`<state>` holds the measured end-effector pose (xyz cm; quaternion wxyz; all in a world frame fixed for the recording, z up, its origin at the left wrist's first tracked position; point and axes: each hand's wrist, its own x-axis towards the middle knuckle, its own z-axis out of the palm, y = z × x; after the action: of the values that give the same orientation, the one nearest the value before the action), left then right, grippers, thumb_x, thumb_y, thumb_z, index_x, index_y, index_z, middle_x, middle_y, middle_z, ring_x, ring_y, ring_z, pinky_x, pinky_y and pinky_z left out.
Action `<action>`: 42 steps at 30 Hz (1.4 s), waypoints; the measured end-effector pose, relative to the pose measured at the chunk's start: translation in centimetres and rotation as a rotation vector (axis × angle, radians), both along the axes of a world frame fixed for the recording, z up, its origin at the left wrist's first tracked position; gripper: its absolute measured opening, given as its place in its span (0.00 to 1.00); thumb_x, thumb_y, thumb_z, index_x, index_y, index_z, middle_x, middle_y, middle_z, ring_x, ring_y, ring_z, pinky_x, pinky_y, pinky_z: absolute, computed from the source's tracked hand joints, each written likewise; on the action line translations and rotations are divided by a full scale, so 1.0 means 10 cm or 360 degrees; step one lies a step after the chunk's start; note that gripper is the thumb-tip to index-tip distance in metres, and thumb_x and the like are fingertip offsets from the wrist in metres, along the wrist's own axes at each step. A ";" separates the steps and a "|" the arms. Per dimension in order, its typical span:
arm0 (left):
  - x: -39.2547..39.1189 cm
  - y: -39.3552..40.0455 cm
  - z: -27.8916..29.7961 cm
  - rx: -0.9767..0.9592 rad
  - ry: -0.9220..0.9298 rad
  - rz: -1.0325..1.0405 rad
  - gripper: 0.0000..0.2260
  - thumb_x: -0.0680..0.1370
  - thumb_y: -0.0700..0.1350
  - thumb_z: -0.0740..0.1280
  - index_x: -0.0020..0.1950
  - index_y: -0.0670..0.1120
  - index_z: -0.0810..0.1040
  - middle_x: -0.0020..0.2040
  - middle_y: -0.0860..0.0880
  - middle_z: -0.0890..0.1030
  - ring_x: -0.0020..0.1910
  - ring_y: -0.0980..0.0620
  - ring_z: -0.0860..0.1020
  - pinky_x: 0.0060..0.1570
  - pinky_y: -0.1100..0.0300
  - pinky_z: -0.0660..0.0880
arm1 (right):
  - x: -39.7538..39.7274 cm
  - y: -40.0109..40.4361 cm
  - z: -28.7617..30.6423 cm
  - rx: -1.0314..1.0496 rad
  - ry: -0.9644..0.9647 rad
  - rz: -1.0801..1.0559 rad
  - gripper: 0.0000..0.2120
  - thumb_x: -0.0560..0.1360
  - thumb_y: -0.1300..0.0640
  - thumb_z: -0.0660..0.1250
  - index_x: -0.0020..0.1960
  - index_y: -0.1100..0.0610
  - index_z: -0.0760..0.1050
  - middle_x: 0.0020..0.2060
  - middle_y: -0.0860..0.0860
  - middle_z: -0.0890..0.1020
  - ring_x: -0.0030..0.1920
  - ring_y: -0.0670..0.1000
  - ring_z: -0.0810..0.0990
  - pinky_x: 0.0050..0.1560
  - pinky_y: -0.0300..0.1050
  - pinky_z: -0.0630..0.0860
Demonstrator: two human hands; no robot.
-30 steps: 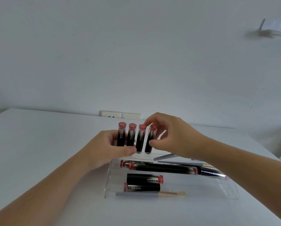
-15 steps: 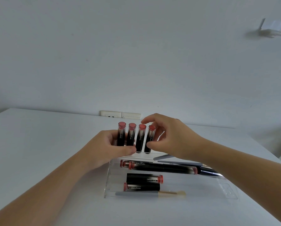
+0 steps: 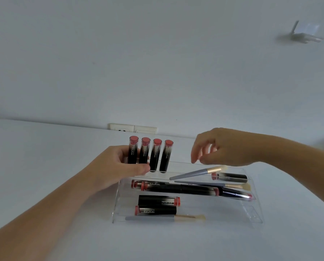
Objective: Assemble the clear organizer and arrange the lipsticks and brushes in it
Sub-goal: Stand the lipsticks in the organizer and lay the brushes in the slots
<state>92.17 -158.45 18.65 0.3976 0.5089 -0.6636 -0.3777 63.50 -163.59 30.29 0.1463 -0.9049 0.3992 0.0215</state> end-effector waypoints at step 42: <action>-0.03 0.04 0.04 -0.0013 -0.0006 -0.0008 0.11 0.68 0.61 0.75 0.50 0.63 0.84 0.47 0.56 0.88 0.46 0.59 0.86 0.50 0.65 0.75 | -0.36 -0.05 -0.03 -0.0054 0.0395 -0.0017 0.09 0.71 0.35 0.71 0.50 0.32 0.80 0.39 0.39 0.79 0.40 0.37 0.75 0.41 0.38 0.73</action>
<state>91.90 -158.06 19.04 0.3975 0.5064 -0.6670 -0.3751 59.89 -164.07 30.03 0.0804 -0.8955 0.4193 0.1259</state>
